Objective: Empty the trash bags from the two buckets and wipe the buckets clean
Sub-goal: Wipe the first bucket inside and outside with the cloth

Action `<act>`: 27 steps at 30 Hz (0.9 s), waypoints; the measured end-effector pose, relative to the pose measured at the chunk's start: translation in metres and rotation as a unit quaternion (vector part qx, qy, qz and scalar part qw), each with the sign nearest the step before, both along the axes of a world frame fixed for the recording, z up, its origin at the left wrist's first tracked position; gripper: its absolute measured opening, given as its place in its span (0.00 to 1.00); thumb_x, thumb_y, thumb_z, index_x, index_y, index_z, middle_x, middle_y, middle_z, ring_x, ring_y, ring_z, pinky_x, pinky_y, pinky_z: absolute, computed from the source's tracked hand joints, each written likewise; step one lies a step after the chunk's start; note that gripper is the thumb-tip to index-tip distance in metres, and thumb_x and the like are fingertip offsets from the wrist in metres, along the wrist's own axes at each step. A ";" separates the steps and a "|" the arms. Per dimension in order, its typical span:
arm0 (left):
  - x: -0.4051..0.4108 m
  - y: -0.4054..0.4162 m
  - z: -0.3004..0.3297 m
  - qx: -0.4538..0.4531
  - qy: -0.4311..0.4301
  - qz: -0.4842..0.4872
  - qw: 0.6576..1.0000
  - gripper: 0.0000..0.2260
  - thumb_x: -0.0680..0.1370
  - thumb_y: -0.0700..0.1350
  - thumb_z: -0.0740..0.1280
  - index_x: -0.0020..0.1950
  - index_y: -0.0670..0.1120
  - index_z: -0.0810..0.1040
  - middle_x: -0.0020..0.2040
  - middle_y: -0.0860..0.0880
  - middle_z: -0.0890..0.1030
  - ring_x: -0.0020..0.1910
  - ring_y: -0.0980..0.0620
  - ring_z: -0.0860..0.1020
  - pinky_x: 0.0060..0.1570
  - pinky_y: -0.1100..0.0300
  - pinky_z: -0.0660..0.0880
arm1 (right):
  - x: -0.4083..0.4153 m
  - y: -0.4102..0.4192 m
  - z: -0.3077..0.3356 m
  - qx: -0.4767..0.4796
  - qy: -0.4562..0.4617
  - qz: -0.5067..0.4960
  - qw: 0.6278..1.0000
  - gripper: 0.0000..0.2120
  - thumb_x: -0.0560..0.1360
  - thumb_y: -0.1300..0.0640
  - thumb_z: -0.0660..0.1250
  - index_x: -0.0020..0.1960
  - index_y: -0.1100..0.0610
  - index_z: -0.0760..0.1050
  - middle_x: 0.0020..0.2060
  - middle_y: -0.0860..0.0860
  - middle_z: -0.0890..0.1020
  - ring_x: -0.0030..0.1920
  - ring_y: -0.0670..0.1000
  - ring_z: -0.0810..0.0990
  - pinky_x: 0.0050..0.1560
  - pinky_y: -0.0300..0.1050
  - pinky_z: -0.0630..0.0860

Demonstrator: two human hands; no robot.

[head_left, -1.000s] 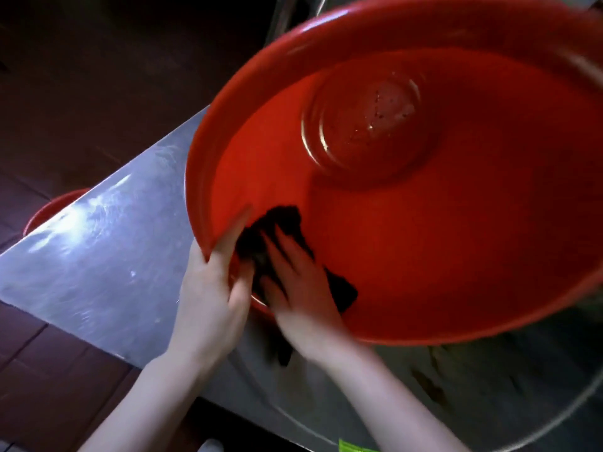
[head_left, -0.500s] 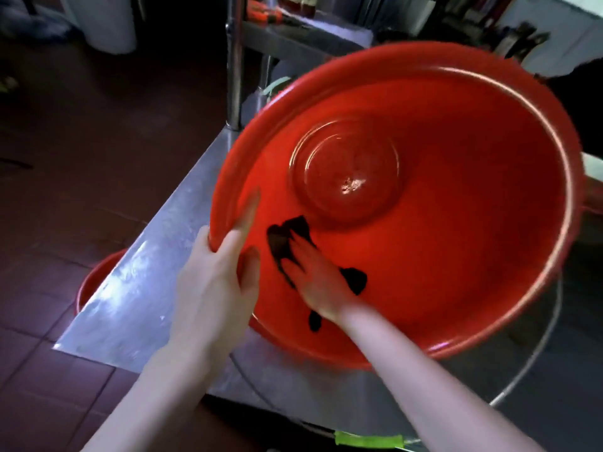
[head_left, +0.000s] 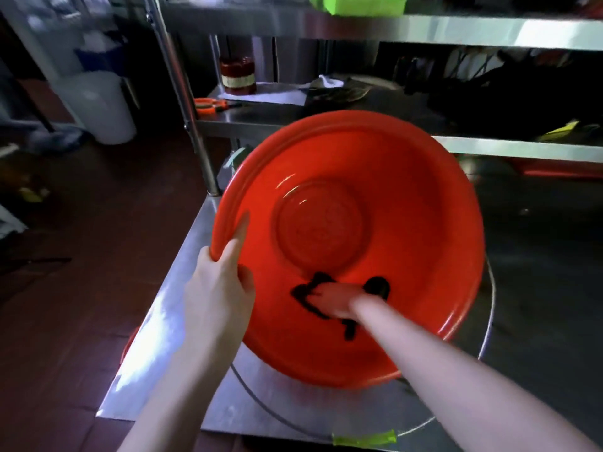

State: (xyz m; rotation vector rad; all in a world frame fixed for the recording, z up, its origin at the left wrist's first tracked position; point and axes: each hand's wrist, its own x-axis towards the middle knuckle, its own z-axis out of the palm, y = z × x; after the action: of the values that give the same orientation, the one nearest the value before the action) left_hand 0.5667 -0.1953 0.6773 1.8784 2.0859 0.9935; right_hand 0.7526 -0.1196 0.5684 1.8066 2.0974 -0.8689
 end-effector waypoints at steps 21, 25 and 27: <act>-0.004 0.047 0.023 -0.042 0.079 0.059 0.994 0.33 0.77 0.43 0.62 0.74 0.71 0.56 0.51 0.45 0.73 0.36 0.46 0.68 0.38 0.55 0.66 | -0.005 0.006 0.035 -0.108 0.198 0.056 0.973 0.17 0.79 0.48 0.64 0.66 0.51 0.73 0.59 0.49 0.78 0.58 0.51 0.76 0.62 0.49 0.70; -0.022 0.071 0.028 -0.045 0.096 0.004 0.994 0.30 0.76 0.47 0.63 0.74 0.70 0.59 0.44 0.48 0.71 0.41 0.44 0.73 0.48 0.50 0.73 | -0.014 0.016 0.041 -0.052 0.197 0.071 0.976 0.25 0.75 0.54 0.70 0.71 0.51 0.70 0.65 0.50 0.76 0.63 0.51 0.75 0.65 0.48 0.70; -0.030 0.087 0.032 -0.033 0.126 -0.035 0.991 0.28 0.75 0.49 0.65 0.74 0.65 0.64 0.41 0.48 0.73 0.51 0.42 0.76 0.66 0.41 0.66 | -0.012 0.026 0.045 -0.014 0.206 0.048 0.977 0.25 0.73 0.59 0.70 0.69 0.52 0.73 0.62 0.51 0.79 0.61 0.50 0.77 0.60 0.43 0.73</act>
State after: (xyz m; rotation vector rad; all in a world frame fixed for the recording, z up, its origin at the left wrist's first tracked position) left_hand 0.5368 -0.1081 0.7089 2.1220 2.1371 0.6938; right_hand 0.7405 -0.0934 0.6132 1.5989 2.3730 -1.3341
